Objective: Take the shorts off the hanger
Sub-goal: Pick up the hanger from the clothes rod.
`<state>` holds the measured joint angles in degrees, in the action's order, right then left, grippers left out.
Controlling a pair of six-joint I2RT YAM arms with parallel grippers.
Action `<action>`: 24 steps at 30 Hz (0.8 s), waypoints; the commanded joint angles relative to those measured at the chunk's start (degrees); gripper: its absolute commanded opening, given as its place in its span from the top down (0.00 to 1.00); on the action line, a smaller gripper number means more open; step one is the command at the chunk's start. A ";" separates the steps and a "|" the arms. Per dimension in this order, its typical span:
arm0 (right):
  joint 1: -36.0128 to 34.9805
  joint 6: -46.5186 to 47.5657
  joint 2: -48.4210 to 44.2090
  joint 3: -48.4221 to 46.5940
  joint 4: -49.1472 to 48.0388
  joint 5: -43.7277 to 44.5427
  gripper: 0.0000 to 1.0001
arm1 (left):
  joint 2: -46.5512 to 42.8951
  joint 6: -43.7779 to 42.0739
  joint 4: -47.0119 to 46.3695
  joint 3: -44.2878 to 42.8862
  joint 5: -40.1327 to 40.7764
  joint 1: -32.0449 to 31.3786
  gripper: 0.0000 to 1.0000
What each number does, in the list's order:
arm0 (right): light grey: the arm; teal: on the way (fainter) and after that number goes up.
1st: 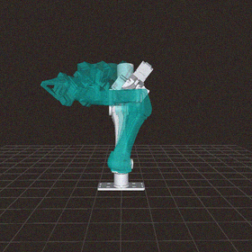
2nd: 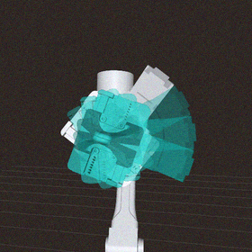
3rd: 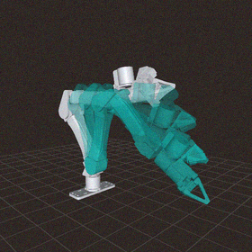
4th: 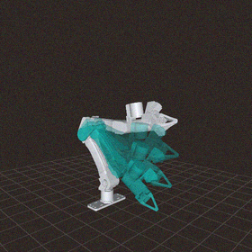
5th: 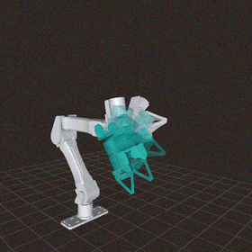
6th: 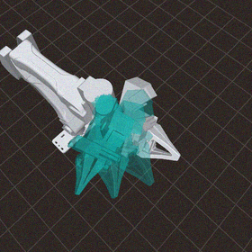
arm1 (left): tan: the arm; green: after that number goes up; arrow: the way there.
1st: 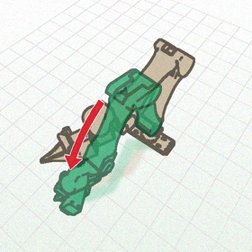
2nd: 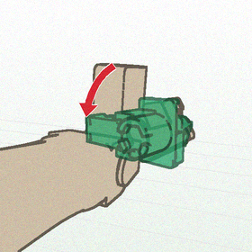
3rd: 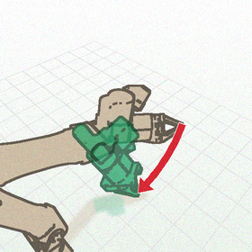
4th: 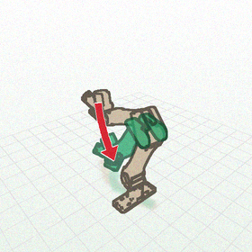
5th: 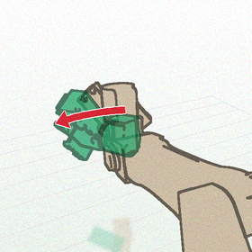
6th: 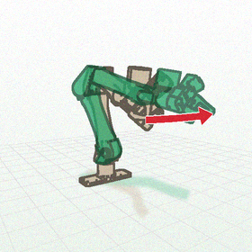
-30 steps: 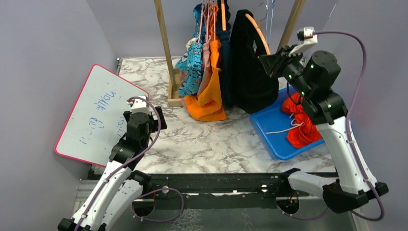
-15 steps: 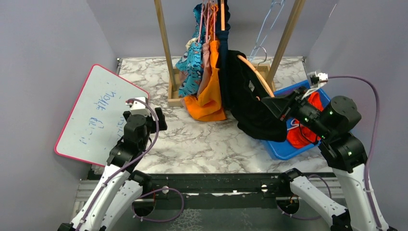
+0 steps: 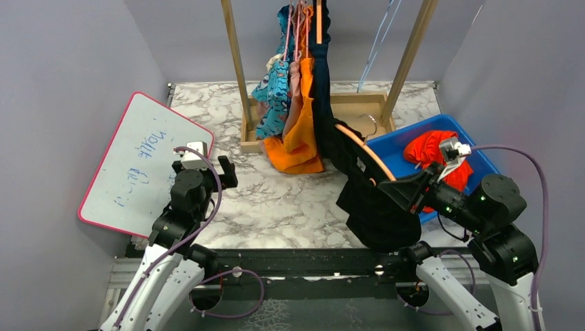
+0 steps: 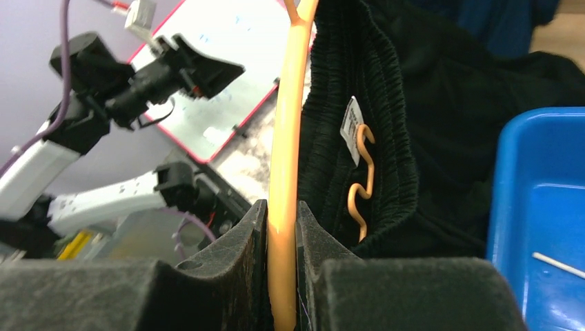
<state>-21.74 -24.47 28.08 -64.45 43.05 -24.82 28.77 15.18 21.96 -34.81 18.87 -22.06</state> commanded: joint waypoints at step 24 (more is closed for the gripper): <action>-0.06 1.36 13.67 5.90 -22.09 -43.80 0.99 | -8.90 -1.12 -4.78 -0.62 -5.64 0.37 0.01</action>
<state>-21.67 -20.80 41.06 -55.37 34.28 -61.89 22.00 15.31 21.02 -34.81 17.98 -22.06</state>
